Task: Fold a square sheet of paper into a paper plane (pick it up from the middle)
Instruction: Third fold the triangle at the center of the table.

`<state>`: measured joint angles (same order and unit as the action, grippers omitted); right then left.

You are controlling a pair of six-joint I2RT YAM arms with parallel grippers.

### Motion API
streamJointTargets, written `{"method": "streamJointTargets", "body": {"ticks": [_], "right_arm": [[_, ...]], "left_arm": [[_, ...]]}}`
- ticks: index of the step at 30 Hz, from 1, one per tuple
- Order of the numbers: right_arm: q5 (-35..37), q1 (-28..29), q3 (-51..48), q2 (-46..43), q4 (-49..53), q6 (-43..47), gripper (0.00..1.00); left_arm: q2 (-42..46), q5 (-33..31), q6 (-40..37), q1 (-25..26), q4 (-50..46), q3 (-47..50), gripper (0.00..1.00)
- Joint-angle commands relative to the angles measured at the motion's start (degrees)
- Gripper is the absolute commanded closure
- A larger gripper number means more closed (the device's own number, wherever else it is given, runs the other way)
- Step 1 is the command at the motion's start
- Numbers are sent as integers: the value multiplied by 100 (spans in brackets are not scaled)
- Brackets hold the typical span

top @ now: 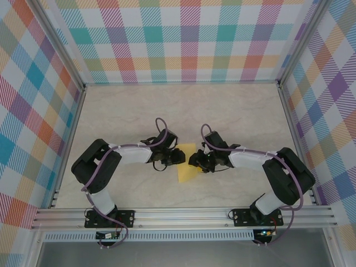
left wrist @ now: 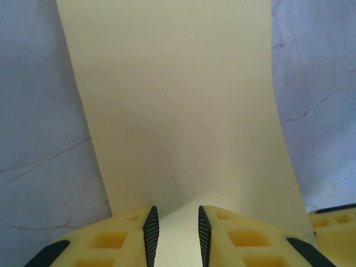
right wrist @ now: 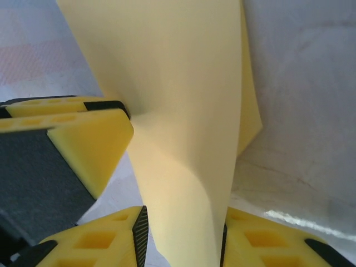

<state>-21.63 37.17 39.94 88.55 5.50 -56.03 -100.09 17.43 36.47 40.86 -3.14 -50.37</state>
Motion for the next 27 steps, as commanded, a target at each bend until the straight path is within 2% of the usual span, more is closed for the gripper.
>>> {"method": "streamJointTargets", "body": {"ticks": [1, 9, 16, 23, 27], "right_arm": [[-206, -113, 243, 229, 255, 447, 62], [-494, -400, 521, 564, 354, 811, 63], [-630, -451, 546, 663, 346, 842, 79], [-649, -461, 520, 645, 324, 743, 86], [-735, -471, 541, 645, 325, 700, 89]], "left_arm": [[-214, -206, -543, 53, -431, -131, 72], [-315, -327, -843, 47, -651, -266, 72], [-178, -449, -958, 52, -723, -370, 71], [968, -610, -955, 92, -490, -26, 56], [1860, -877, -1068, 380, -495, 391, 52]]}}
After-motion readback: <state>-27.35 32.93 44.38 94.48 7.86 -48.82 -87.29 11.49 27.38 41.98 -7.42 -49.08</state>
